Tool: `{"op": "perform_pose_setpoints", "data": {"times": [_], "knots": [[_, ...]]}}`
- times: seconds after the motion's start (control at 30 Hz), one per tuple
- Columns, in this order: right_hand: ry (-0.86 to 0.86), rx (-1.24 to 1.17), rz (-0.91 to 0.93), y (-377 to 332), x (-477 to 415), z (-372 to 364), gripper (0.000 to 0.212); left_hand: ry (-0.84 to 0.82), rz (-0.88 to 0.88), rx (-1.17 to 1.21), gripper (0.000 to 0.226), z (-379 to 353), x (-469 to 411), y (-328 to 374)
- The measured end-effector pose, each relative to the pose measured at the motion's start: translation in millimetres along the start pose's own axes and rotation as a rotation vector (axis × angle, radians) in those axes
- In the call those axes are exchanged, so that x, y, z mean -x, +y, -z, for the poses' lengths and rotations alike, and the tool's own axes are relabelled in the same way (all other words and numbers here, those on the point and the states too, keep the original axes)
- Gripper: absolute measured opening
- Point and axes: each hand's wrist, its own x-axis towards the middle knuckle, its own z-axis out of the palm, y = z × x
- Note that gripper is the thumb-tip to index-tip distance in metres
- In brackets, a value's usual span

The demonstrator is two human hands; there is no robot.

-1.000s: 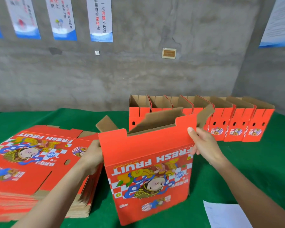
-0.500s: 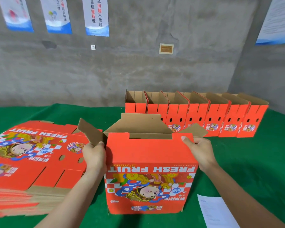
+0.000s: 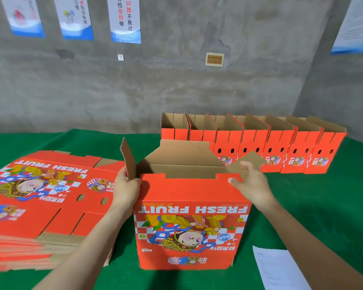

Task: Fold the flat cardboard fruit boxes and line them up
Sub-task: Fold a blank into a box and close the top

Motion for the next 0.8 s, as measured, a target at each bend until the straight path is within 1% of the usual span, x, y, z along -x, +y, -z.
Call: {"op": "perform_pose_setpoints", "data": {"times": [0.07,0.17,0.23,0.3,0.37,0.43,0.47,0.53,0.6,0.7,0.8], "knots": [[-0.052,0.062,0.067,-3.2,-1.4,5.2,0.064,-0.048,-0.113,-0.11,0.049,-0.5,-1.2,2.0],[-0.21,0.317,0.129,-9.4,-10.0,16.6,0.061,-0.043,-0.244,-0.277,0.069,-0.8,-2.7,5.1],[-0.303,0.49,0.145,-15.5,-15.8,22.6,0.059,-0.011,-0.334,-0.376,0.074,-0.9,-0.6,6.9],[-0.389,0.626,0.132,-21.3,-21.4,24.1,0.059,-0.021,-0.424,-0.441,0.077,-1.5,1.0,8.8],[-0.441,0.842,0.084,-26.0,-24.4,22.3,0.066,-0.051,-0.451,-0.487,0.079,-1.6,-0.3,9.5],[-0.412,1.084,0.077,-31.0,-20.9,18.5,0.073,-0.084,-0.393,-0.511,0.083,-2.4,-1.8,10.8],[-0.372,1.152,0.097,-32.5,-17.2,15.9,0.075,-0.103,-0.361,-0.509,0.085,-2.6,-2.0,10.9],[-0.28,1.202,0.169,-32.0,-11.8,10.5,0.076,-0.139,-0.34,-0.492,0.088,-2.8,-2.0,11.3],[-0.236,1.193,0.247,-31.0,-8.2,5.8,0.08,-0.149,-0.374,-0.506,0.087,-2.3,-1.9,11.4],[-0.294,1.156,0.339,-34.7,-7.3,1.6,0.093,-0.148,-0.453,-0.546,0.083,-2.2,-1.1,11.0],[-0.323,1.18,0.347,-38.6,-9.2,1.0,0.1,-0.142,-0.499,-0.556,0.074,-2.7,-0.4,9.2]]}}
